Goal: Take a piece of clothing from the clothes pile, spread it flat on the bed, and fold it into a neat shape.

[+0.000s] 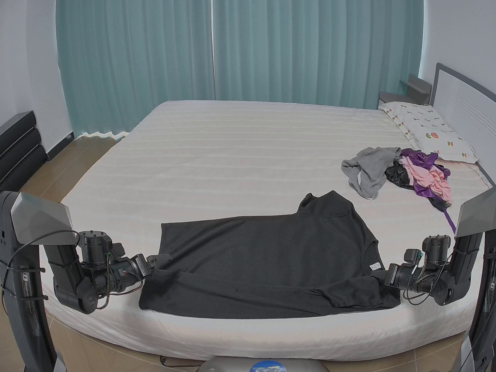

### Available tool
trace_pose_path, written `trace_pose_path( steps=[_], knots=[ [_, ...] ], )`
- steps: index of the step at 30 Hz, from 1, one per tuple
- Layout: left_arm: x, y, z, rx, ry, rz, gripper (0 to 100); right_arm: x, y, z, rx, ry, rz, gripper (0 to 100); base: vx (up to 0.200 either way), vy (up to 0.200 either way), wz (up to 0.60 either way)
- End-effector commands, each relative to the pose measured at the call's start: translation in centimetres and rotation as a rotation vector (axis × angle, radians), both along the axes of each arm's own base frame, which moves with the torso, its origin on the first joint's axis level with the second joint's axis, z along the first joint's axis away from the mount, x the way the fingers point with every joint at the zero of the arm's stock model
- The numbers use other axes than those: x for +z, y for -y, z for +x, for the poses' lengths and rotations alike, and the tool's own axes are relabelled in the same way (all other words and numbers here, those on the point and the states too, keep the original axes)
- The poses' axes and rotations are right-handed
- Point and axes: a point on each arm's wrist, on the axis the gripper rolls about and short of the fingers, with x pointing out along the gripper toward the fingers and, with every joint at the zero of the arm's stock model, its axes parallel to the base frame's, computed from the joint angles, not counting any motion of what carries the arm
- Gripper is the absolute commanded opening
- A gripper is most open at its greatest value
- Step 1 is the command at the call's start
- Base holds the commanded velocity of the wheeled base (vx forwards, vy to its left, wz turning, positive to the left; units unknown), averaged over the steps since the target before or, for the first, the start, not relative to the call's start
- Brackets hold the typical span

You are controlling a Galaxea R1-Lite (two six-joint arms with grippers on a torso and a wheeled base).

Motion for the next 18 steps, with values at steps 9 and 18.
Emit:
trace_pose_path(
  steps=[9,18],
  knots=[
    [0.3,1.5,-2.0,-0.059,-0.040,0.001,100,-0.1,0.0,0.0,-0.002,-0.004,0.001,0,0.000,0.000,0.00],
    [0.8,2.1,-2.6,-0.085,-0.034,0.006,100,0.0,0.0,0.0,-0.001,-0.002,0.001,0,0.000,0.000,0.00]
  ],
)
